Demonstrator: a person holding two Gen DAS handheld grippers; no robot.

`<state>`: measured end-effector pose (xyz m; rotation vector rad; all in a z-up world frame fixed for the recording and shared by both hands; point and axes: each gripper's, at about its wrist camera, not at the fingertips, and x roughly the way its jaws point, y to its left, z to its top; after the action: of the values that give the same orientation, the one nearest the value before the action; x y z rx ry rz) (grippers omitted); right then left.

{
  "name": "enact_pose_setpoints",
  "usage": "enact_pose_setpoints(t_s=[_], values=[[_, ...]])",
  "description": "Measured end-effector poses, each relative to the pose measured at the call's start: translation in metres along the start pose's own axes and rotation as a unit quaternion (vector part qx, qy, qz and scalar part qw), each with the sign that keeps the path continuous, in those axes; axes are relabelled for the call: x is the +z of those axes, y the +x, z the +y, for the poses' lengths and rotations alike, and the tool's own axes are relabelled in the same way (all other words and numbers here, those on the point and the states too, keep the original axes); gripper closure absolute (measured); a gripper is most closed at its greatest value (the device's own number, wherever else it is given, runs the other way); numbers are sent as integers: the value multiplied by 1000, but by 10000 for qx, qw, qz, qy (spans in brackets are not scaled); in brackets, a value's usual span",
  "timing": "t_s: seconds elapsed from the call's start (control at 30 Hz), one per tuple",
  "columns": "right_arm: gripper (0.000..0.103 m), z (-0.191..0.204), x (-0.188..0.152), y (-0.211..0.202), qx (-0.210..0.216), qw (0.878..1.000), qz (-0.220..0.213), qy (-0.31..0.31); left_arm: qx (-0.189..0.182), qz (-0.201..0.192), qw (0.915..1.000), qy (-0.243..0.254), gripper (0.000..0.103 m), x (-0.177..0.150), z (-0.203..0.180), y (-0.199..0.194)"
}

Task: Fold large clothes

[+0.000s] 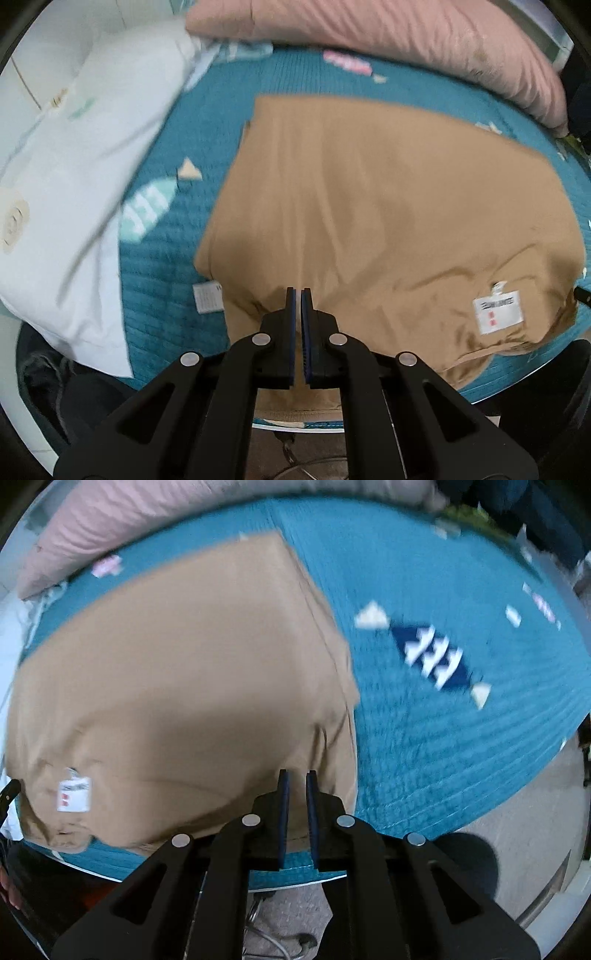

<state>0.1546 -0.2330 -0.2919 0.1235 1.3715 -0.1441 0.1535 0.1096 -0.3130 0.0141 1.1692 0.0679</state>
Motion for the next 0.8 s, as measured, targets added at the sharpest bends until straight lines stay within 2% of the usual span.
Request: enact_pose_setpoints(t_s=[0.2,0.33,0.43,0.5,0.53,0.6,0.67,0.8], values=[[93,15,22,-41,129,9983,-529,-222,36,-369,9993,91,98,16,-3,-21],[93,7,46,-33,152,9983,-568,19,61,-410,9991,-36,98,30,1,-13],[93,-2,60,-7,-37,9989,-382,269,122,-173,9991,-366,98,37,17,17],[94,-12,59,22,-159,9991,-27,385,229,110,9984,-506,99,33,28,42],[96,-16,53,42,-148,9990,219,353,113,230,9981,-566,99,30,34,54],[96,-17,41,54,-207,9994,220,154,40,159,9987,-486,99,24,36,56],[96,-15,28,51,-394,9991,44,-144,275,132,9992,-259,99,19,33,51],[96,-31,18,49,-447,9982,324,213,461,238,9985,-171,99,12,38,44]])
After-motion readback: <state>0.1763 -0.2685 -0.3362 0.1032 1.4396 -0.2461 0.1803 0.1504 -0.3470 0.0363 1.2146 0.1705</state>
